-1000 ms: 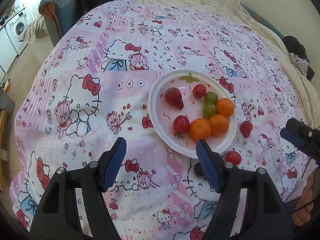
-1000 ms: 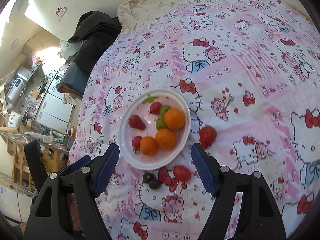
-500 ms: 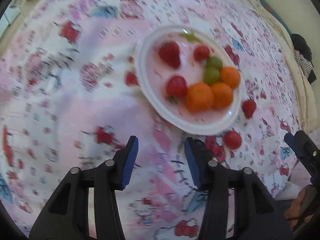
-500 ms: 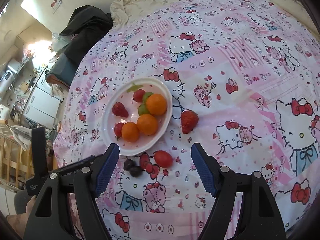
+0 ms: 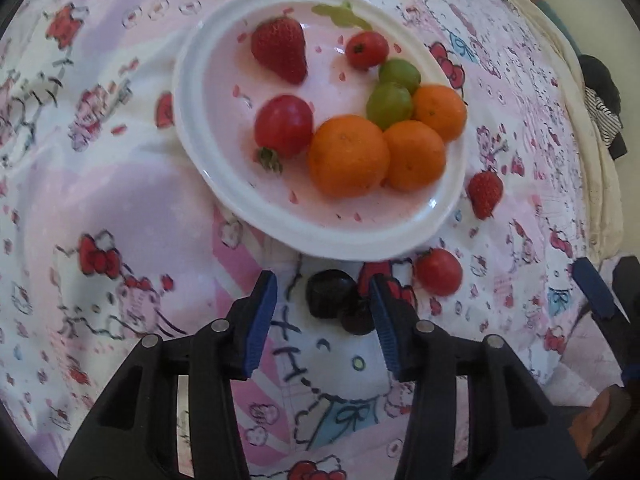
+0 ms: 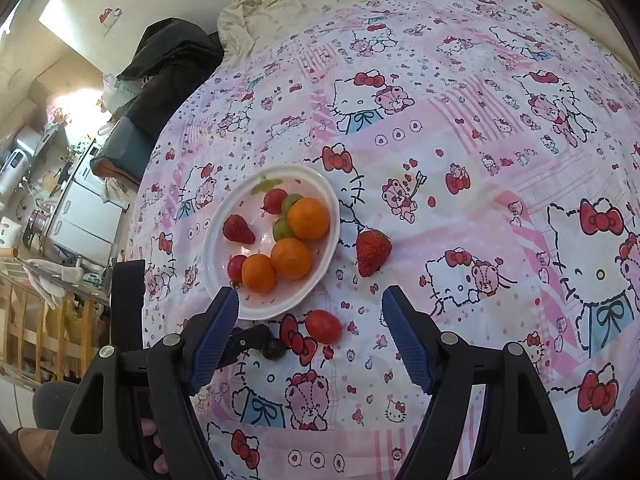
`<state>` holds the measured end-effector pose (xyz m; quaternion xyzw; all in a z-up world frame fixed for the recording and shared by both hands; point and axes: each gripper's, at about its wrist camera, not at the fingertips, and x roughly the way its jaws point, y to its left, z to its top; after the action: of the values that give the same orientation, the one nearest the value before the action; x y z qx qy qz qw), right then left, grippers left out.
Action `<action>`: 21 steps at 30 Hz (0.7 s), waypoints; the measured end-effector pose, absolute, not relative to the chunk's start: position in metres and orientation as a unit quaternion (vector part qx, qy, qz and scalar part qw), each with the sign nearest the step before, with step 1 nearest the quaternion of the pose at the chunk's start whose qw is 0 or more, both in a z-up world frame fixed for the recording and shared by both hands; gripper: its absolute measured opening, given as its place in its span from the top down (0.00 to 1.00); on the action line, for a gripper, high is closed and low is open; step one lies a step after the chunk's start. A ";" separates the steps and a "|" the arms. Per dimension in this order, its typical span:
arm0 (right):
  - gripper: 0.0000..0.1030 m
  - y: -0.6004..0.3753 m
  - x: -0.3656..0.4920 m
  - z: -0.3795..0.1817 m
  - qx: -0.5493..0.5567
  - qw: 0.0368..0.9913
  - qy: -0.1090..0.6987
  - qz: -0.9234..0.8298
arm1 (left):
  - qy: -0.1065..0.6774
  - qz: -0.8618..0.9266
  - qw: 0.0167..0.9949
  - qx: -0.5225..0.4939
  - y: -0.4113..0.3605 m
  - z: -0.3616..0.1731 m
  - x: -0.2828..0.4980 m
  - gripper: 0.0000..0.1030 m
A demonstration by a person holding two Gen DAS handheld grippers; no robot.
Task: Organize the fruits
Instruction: 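Grasp a dark plum with the left gripper while the right grasps a red tomato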
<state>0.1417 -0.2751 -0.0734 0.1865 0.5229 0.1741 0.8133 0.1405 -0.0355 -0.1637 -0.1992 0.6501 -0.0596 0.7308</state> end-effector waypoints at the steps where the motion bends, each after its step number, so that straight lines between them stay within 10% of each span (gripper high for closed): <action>1: 0.25 -0.275 0.142 -0.074 0.187 0.813 0.524 0.174 | 0.653 -0.072 0.724 -0.209 -0.038 -0.166 0.141 0.69; 21: 0.25 -0.263 0.157 -0.101 0.168 0.791 0.567 0.155 | 0.607 -0.053 0.772 -0.179 -0.004 -0.108 0.117 0.85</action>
<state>0.1574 -0.2634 -0.1014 0.1676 0.5675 0.1551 0.7911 0.1175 -0.0039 -0.1081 -0.1786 0.6072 -0.0526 0.7724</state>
